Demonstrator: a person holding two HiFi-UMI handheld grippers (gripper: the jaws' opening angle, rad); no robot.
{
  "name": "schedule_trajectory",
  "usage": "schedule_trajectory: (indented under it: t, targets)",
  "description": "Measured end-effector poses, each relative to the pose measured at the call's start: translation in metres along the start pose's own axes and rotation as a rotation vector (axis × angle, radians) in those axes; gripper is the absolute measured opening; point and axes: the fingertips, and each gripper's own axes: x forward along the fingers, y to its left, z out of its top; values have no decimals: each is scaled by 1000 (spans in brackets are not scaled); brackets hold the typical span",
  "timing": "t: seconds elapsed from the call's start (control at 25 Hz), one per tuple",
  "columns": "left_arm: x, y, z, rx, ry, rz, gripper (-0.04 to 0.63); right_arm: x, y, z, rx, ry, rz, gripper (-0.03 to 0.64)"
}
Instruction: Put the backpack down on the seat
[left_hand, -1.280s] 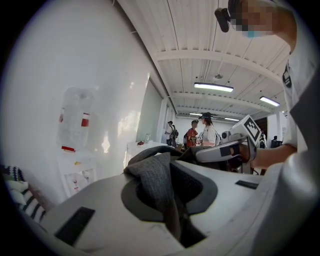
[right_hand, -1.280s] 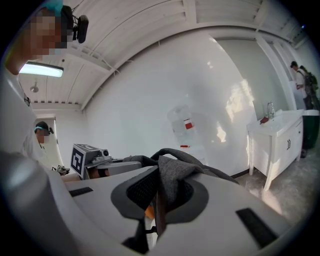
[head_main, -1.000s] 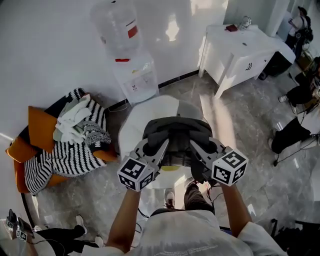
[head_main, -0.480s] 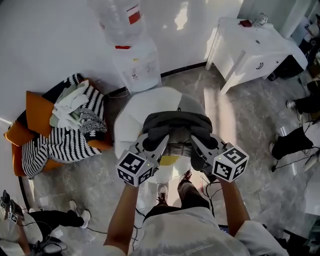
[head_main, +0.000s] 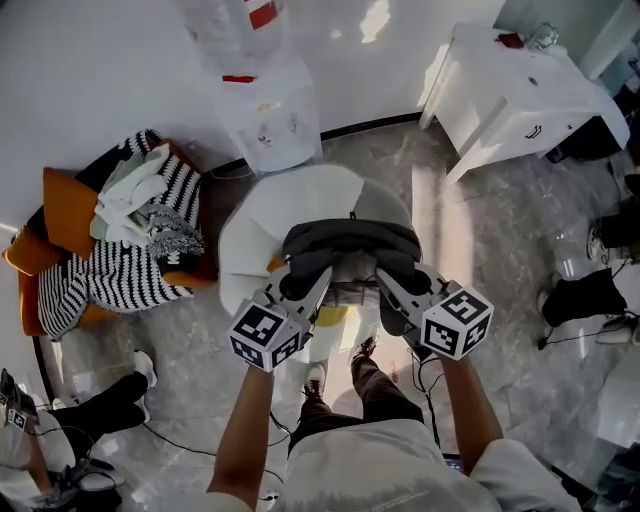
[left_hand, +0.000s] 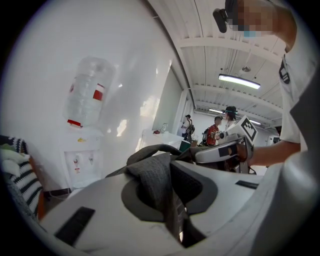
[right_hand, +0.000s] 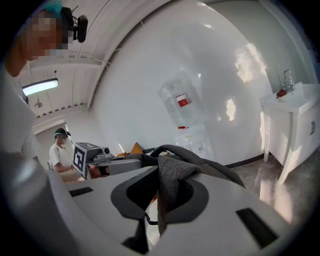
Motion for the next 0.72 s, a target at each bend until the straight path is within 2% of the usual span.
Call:
schedule_trajectory:
  t: [0.28, 0.72]
  targets:
    - [33, 19, -16, -18, -1, 17, 52, 20, -40, -10, 4, 20, 6, 35]
    - [59, 40, -48, -87, 14, 9, 52, 41, -72, -34, 17, 48, 21, 35]
